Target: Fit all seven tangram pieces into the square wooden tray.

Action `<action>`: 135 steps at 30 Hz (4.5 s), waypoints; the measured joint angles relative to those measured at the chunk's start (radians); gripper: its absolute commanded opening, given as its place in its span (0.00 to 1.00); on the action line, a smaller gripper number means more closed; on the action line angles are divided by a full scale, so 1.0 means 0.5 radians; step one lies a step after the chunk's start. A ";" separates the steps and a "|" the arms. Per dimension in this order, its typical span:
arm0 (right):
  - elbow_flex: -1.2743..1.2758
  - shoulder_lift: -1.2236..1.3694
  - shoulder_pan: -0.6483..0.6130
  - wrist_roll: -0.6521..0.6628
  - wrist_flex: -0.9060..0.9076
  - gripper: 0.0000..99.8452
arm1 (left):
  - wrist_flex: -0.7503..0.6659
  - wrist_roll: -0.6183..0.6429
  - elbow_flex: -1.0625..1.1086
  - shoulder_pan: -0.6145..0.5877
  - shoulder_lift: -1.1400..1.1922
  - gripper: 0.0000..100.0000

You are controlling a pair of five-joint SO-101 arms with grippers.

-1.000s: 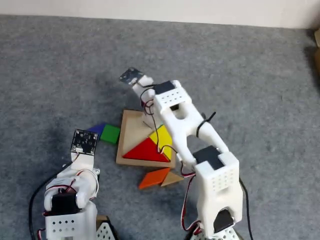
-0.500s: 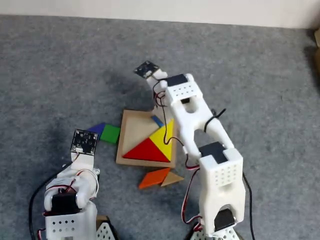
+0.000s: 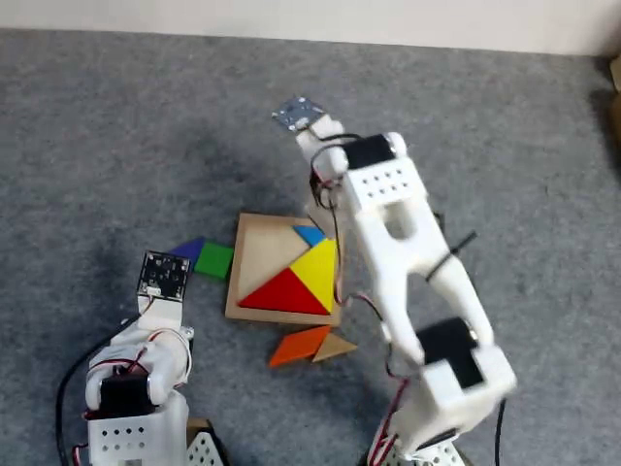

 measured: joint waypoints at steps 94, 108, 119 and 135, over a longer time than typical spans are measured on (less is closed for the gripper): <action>1.402 -0.994 -0.522 -0.519 -0.727 0.06 | -0.058 0.000 0.000 -0.206 0.000 0.01; 1.197 -0.908 -0.506 -1.332 -0.908 0.06 | -0.058 0.000 0.000 -0.206 0.000 0.01; 0.847 -0.344 -0.506 -0.651 -0.927 0.06 | -0.058 0.000 0.000 -0.206 0.000 0.01; 0.841 -0.288 -0.506 0.752 -0.927 0.06 | -0.058 0.000 0.000 -0.206 0.000 0.01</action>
